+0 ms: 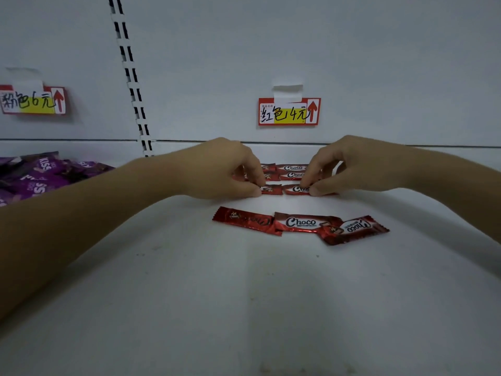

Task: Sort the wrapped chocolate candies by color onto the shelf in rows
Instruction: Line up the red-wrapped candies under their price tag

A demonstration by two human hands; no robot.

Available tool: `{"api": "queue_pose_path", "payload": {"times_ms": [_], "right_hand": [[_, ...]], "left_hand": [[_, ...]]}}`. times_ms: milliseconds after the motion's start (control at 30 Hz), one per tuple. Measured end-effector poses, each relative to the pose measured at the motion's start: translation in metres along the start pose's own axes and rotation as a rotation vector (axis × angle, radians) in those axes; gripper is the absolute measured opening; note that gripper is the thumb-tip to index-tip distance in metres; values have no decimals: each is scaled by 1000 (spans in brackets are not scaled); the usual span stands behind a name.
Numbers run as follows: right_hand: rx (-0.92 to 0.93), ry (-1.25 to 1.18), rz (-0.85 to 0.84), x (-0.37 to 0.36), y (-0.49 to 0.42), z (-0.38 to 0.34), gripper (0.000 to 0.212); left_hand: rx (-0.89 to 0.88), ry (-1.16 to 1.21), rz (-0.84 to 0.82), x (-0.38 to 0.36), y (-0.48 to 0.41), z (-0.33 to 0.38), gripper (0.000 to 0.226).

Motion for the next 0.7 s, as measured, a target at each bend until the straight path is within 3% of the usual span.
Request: {"api": "queue_pose_path", "payload": {"times_ms": [167, 300, 367, 467, 567, 700], "right_hand": [[4, 77, 115, 0, -4, 4, 10], [51, 24, 69, 9, 5, -11, 13], [51, -66, -107, 5, 15, -23, 27], [38, -49, -401, -18, 23, -35, 37], [25, -54, -426, -29, 18, -34, 37], [15, -131, -457, -30, 18, -30, 27]], "left_hand": [[-10, -31, 113, -3, -5, -3, 22], [-42, -34, 138, 6, -2, 2, 26], [-96, 133, 44, 15, 6, 11, 27], [-70, 308, -273, 9, 19, 22, 40], [20, 184, -422, -3, 20, 18, 36], [57, 187, -447, -6, 20, 14, 20]]}}
Point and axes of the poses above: each hand's wrist, its own y-axis away from the middle knuckle, its own x-axis out of the back of the hand, z = x × y, the point moved 7 cm from there along -y, towards the middle knuckle, and after that the axes turned 9 degrees about -z, right-handed, at the moved point
